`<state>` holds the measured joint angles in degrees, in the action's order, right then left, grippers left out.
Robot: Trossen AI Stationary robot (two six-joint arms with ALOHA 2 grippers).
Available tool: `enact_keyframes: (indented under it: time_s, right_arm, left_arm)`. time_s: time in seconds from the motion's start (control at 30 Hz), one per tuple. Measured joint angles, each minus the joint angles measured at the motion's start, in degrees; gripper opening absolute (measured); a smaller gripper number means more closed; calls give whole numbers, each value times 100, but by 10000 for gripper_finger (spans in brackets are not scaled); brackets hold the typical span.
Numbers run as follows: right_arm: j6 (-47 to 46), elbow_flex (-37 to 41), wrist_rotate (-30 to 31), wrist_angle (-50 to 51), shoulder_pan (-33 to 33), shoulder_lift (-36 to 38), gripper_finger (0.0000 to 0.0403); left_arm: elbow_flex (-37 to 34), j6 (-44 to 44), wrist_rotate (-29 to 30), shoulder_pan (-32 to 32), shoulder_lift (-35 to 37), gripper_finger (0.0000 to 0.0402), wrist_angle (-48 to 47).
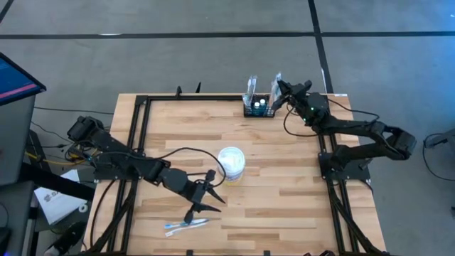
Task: Pick & Place toothbrushing station
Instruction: Put the right blue toothbrush into the black mesh organizer
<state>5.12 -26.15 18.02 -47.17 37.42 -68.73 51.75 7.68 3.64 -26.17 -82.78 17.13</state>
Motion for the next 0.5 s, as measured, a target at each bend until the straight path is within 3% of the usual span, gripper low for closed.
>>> enact_keyframes:
  time_s: [0.23, 0.5]
  right_arm:
    - [90, 145, 66, -117, 31, 0, 0]
    - [83, 915, 197, -1566, 143, 2, 0]
  left_arm:
    - [0, -39, 0, 126, -2, 127, -178]
    - [0, -39, 0, 124, -2, 127, -175]
